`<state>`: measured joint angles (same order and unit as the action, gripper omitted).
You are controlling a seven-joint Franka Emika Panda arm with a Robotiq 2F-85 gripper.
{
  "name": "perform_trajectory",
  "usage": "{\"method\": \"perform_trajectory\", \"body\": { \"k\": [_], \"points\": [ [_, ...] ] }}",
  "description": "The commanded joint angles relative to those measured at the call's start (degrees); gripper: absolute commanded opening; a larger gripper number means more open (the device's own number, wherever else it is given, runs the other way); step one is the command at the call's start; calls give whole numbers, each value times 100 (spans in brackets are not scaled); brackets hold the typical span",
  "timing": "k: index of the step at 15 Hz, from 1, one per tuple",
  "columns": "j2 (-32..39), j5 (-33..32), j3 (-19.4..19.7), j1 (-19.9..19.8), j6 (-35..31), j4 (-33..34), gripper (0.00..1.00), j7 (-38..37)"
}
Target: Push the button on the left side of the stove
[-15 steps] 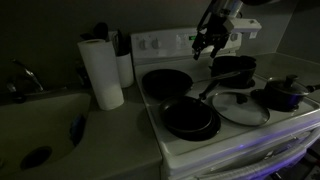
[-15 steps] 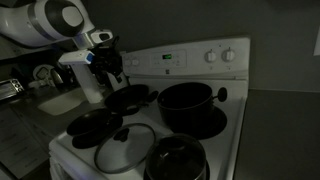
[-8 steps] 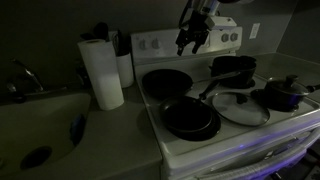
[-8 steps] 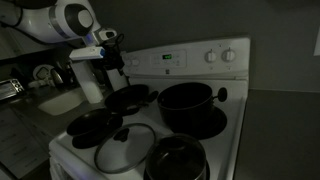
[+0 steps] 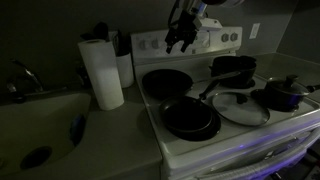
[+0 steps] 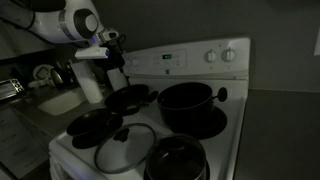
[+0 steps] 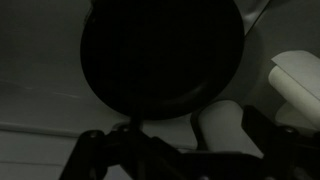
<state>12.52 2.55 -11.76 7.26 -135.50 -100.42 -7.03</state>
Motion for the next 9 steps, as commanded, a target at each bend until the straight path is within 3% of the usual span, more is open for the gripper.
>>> {"method": "perform_trajectory", "body": {
  "k": [1,5,6,7,9],
  "points": [
    [-45,-65,160,161,-226,-120,100,-195],
    [924,341,-25,273,-1978,421,100,65],
    [1159,427,-93,293,-2277,569,93,213],
    [1396,473,-168,299,-2516,737,72,372],
    [1827,541,-368,253,-2756,1123,68,700]
  ]
}}
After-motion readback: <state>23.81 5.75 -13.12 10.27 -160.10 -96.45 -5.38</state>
